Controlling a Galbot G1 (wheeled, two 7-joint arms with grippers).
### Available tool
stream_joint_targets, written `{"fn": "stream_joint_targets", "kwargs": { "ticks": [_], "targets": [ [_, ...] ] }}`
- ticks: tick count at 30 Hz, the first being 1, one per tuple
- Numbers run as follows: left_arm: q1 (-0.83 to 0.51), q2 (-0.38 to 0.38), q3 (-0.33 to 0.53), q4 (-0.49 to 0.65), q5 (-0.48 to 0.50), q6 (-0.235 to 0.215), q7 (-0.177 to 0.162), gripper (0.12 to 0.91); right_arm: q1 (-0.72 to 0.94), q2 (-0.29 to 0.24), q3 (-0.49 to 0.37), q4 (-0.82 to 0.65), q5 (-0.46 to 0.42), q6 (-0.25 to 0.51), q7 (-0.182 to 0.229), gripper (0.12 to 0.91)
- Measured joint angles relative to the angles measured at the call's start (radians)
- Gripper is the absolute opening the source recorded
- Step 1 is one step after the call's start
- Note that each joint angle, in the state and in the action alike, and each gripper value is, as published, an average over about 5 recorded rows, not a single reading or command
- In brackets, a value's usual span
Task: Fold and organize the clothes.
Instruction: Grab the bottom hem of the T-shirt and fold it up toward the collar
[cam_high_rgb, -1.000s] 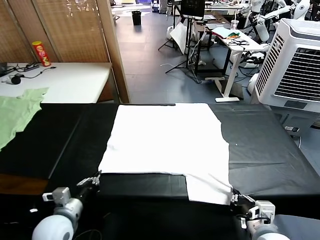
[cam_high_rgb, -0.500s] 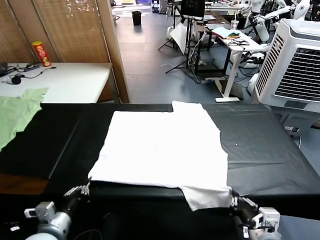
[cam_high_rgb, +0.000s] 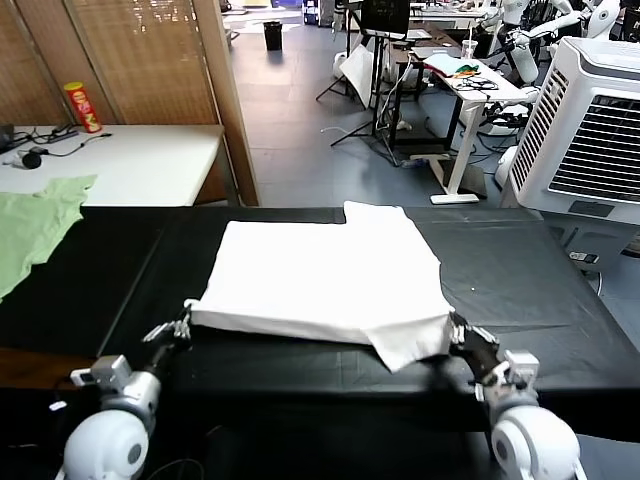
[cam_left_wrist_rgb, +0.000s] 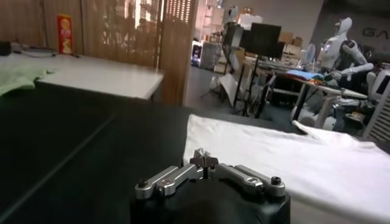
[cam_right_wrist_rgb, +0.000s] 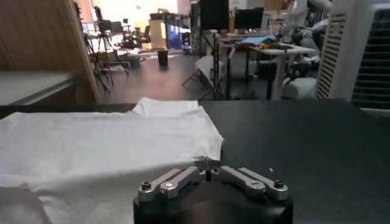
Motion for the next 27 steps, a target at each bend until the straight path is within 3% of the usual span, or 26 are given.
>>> {"fn": "stream_joint_targets", "kwargs": {
  "ticks": [8,16,18,21,27],
  "targets": [
    [-0.124,0.013,0.044,0.138,0.029,-0.005,0.008,0.126,0.15,0.024,-0.076,-0.182,-0.037,0.03,-0.024,0.122],
    [-0.192,0.009,0.07,0.225,0.039,-0.01,0.01,0.126,0.234,0.029,-0.108,-0.284,-0.035,0.079,-0.082,0.141],
    [-0.204,0.006,0.074,0.239,0.042,-0.008,0.006,0.126,0.234,0.024,-0.105,-0.286,-0.029,0.069,-0.091,0.204],
    [-0.213,0.004,0.077,0.251,0.048,-0.004,0.004,0.15,0.219,0.011,-0.093,-0.265,-0.015,0.032,-0.097,0.363],
    [-0.206,0.01,0.073,0.251,0.051,0.001,0.0,0.403,0.126,-0.03,-0.048,-0.146,0.0,-0.024,-0.095,0.69]
  ]
}}
